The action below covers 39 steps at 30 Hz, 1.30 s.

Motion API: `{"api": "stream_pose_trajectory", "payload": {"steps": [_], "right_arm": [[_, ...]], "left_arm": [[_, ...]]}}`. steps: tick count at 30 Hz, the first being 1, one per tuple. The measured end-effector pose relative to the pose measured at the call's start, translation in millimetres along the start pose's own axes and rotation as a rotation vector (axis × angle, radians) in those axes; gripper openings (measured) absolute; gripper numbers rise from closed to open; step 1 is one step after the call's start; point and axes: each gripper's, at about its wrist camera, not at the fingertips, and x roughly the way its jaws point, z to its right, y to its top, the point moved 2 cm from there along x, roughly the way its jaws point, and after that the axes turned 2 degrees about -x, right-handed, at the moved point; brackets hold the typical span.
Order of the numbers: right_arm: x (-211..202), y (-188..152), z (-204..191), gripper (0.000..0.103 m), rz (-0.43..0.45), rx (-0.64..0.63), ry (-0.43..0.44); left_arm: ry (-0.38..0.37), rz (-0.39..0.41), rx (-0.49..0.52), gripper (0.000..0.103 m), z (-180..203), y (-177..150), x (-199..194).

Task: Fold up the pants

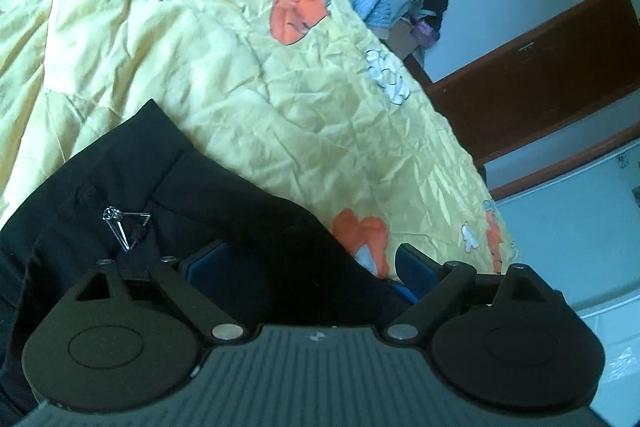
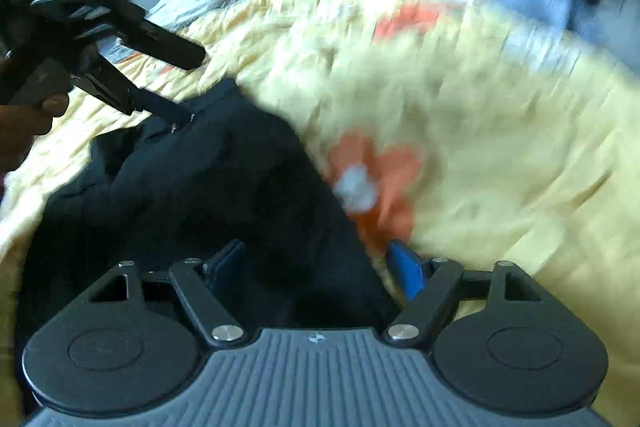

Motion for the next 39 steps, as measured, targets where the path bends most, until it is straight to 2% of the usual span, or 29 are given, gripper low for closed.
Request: {"api": "stream_pose_trajectory", "payload": {"steps": [1, 2, 3, 4, 5, 7, 10, 14, 15, 17, 18, 19, 20, 21, 24, 27, 29, 31, 34, 39], "right_arm": [[0.1, 0.7, 5.4, 0.075, 0.006, 0.035, 0.077], [1.4, 1.8, 10.5, 0.060, 0.003, 0.084, 0.174], [0.8, 2.9, 9.6, 0.045, 0.013, 0.072, 0.198], [1.8, 3.3, 6.4, 0.012, 0.002, 0.047, 0.197], [5.2, 2.7, 2.1, 0.006, -0.023, 0.028, 0.187], [5.8, -0.9, -12.0, 0.006, -0.034, -0.032, 0.148], [-1.3, -3.6, -46.3, 0.005, -0.021, -0.152, 0.028], [-11.7, -22.7, -114.2, 0.004, -0.024, -0.480, -0.186], [-12.3, -29.1, -130.2, 0.004, -0.032, -0.576, -0.249], [-12.0, -38.4, -148.8, 0.005, -0.026, -0.682, -0.322], [-11.2, -41.5, -151.9, 0.005, -0.020, -0.695, -0.344], [-12.1, -43.8, -151.1, 0.005, -0.014, -0.696, -0.362], [-10.9, -44.3, -149.0, 0.005, -0.009, -0.687, -0.372], [-10.7, -43.5, -147.7, 0.005, -0.009, -0.671, -0.367], [-15.4, -46.6, -150.5, 0.004, 0.002, -0.639, -0.373], [-23.9, -47.3, -160.7, 0.004, 0.029, -0.577, -0.329], [-33.9, -49.2, -169.6, 0.004, 0.045, -0.531, -0.284], [-43.3, -54.2, -179.9, 0.004, 0.058, -0.472, -0.233], [-59.1, -70.1, -201.0, 0.004, 0.062, -0.388, -0.152], [-66.3, -102.5, -241.9, 0.004, 0.019, -0.313, -0.059]], "left_arm": [[0.011, -0.003, -0.005, 0.092, -2.8, 1.7, 0.4], [0.021, -0.005, -0.008, 0.092, -4.5, 2.9, 2.3], [0.028, -0.015, -0.014, 0.092, -6.5, 4.9, 5.9], [0.029, -0.029, -0.025, 0.092, -7.8, 5.9, 9.8], [0.026, -0.052, -0.044, 0.092, -10.0, 7.4, 14.7], [0.015, -0.099, -0.082, 0.092, -13.4, 7.9, 24.4], [0.007, -0.142, -0.125, 0.093, -15.8, 9.3, 34.3], [-0.019, -0.161, -0.164, 0.094, -18.4, 13.5, 38.0], [-0.030, -0.164, -0.163, 0.089, -18.8, 13.5, 38.9], [-0.042, -0.163, -0.169, 0.058, -21.4, 10.8, 38.0], [-0.038, -0.171, -0.170, 0.028, -22.7, 8.1, 37.3], [-0.050, -0.183, -0.168, 0.014, -23.5, 5.0, 37.3], [-0.053, -0.182, -0.169, 0.014, -25.2, 1.8, 35.3], [-0.051, -0.162, -0.165, 0.008, -26.2, -1.5, 30.9], [-0.064, -0.080, -0.119, 0.007, -21.8, -14.1, 6.8], [-0.093, -0.012, -0.036, 0.007, -15.1, -36.5, -28.5], [-0.122, 0.007, 0.011, 0.007, -15.4, -55.6, -53.0], [-0.149, 0.005, 0.033, 0.007, -22.9, -76.8, -74.2], [-0.172, -0.033, 0.013, 0.007, -43.9, -106.4, -94.5], [-0.149, -0.089, -0.050, 0.007, -82.1, -148.8, -109.4]]}}
